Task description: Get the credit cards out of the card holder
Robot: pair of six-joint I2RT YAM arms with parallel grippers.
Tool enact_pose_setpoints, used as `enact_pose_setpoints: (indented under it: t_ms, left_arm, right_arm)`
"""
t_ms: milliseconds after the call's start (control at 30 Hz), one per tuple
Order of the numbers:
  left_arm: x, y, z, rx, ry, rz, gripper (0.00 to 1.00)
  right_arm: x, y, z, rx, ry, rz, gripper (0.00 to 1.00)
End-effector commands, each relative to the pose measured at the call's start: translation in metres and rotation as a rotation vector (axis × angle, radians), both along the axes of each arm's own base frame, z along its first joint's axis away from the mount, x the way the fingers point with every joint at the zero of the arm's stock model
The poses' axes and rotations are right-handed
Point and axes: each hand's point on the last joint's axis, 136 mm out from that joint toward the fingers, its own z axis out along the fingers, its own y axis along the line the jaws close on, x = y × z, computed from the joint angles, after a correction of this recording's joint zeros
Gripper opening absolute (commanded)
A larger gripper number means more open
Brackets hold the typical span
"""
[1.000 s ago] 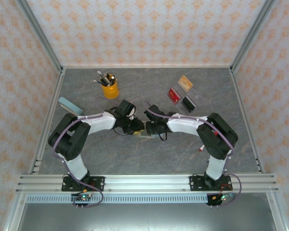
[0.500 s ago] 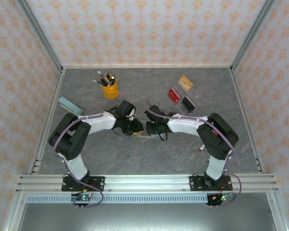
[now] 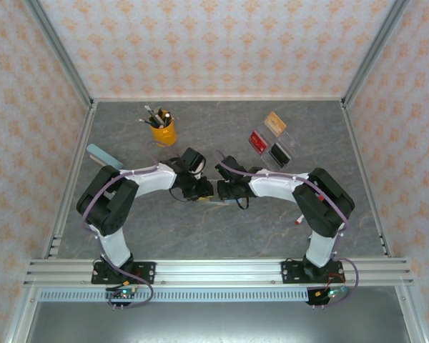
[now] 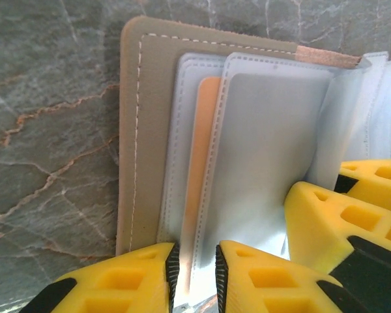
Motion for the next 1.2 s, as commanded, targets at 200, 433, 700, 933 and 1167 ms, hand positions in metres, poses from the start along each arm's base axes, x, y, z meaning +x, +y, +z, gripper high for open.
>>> enact_pose_setpoints:
  t_ms: [200,433,700,933,1167]
  left_arm:
    - [-0.009,-0.006,-0.007,0.062,0.001,-0.050,0.19]
    - [-0.006,-0.005,0.006,0.060,-0.037,-0.044,0.19]
    - [-0.002,0.002,0.024,0.075,-0.092,-0.010,0.22]
    - [-0.007,0.002,0.004,0.089,-0.035,-0.014,0.24]
    - [-0.009,-0.006,-0.006,0.059,-0.005,-0.022,0.24]
  right_arm:
    - [-0.047,-0.035,-0.062,-0.141,0.213,-0.003,0.19]
    - [-0.047,-0.037,-0.064,-0.145,0.218,-0.010,0.18]
    - [-0.047,-0.041,-0.064,-0.157,0.218,-0.018,0.17]
    - [-0.047,-0.042,-0.065,-0.156,0.220,-0.018,0.17]
    - [-0.047,-0.041,-0.065,-0.157,0.219,-0.015,0.17]
